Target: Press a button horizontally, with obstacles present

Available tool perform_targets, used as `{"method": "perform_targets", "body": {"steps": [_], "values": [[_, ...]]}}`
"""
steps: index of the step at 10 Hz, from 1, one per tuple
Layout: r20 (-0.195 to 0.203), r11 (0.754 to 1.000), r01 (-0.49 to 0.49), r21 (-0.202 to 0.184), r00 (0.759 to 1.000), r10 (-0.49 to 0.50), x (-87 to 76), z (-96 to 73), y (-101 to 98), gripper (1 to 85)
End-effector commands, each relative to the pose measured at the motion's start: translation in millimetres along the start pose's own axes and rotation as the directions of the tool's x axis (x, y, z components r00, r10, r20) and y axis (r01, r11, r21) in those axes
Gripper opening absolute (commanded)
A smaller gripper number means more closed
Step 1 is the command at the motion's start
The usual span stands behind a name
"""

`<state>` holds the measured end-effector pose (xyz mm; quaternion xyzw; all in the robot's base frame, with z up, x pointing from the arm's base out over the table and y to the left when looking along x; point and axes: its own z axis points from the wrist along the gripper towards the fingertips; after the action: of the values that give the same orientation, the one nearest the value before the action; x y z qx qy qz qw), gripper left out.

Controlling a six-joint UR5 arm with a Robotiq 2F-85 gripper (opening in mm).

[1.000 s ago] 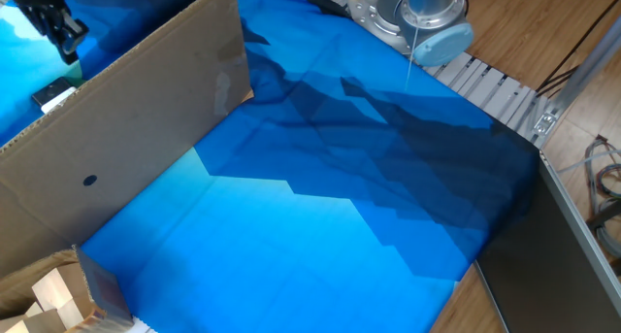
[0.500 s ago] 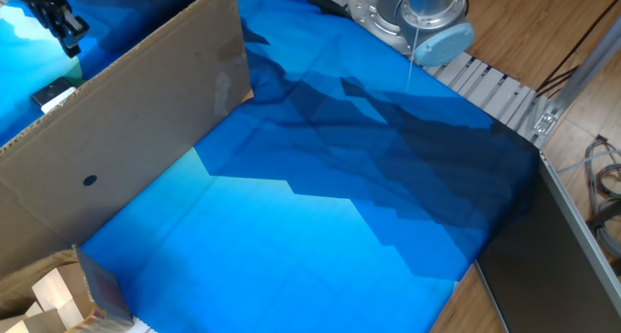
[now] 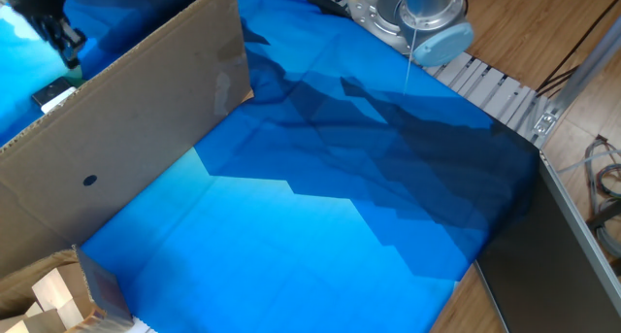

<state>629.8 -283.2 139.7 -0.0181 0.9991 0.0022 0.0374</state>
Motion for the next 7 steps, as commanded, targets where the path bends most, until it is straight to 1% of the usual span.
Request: {"method": "perform_targets", "body": {"steps": [1,3,6,7], "values": [[0.036,1.000,-0.002,0.003,0.999,0.002,-17.4,42.9,2.9,1.0],[0.040,1.000,0.013,0.019,0.999,-0.013,-22.7,58.3,5.8,1.0],[0.052,0.999,0.025,0.020,0.998,-0.026,-31.2,77.1,9.5,1.0],[0.054,0.999,0.025,0.020,0.998,-0.026,-32.7,80.8,9.6,1.0]]}}
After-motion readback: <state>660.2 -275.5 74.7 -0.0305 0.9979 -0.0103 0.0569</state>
